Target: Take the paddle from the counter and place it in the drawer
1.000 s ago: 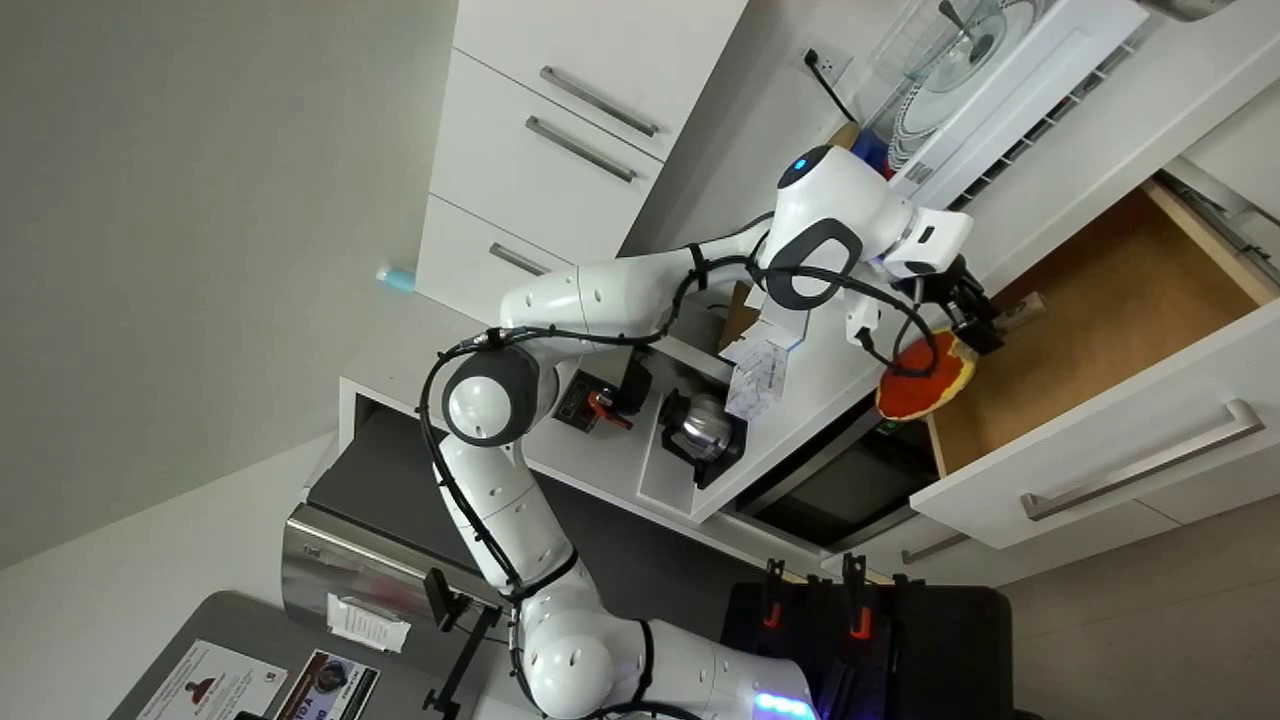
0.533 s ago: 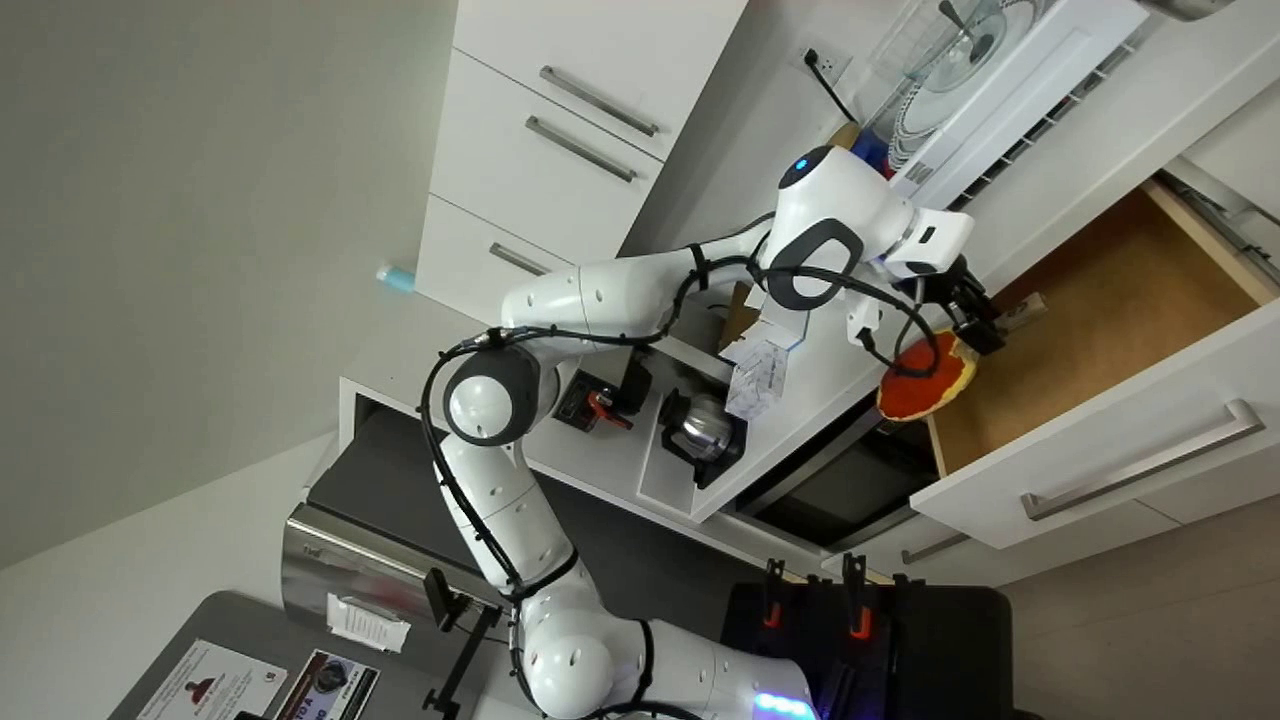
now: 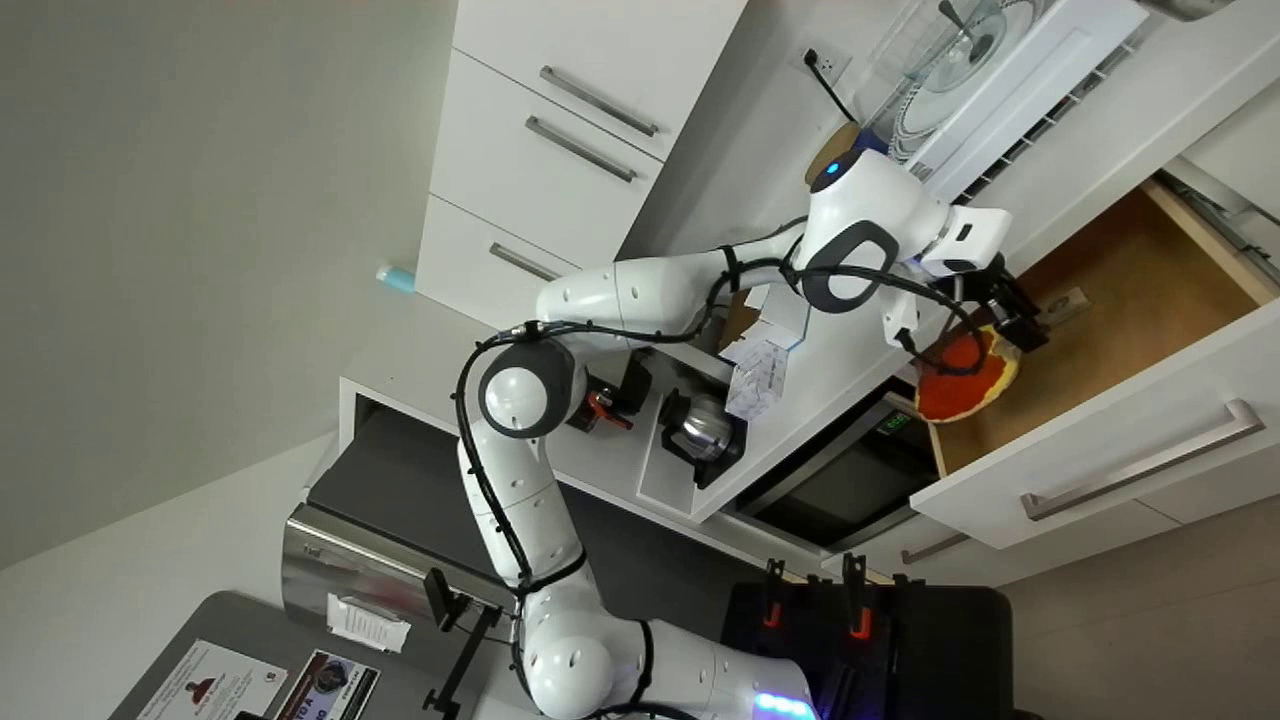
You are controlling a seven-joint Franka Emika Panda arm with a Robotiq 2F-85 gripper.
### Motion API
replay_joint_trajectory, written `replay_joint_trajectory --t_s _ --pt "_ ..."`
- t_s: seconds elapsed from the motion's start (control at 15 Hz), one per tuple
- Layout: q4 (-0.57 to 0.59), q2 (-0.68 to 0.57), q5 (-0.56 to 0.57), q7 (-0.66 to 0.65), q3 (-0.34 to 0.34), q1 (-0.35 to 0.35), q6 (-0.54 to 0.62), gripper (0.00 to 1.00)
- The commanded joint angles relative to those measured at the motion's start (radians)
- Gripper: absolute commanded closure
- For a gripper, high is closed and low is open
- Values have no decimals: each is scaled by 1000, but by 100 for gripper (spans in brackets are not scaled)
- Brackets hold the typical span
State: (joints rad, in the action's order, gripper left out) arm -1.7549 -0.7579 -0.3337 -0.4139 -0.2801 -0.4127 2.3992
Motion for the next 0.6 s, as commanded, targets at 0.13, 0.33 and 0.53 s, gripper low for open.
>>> replay_joint_trajectory --t_s 0.13,0.33,0.53 --pt "84 -104 -41 25 34 -37 74 92" --pt "116 -151 -74 19 55 -56 95 92" --pt "148 -192 -110 12 72 -68 116 92"
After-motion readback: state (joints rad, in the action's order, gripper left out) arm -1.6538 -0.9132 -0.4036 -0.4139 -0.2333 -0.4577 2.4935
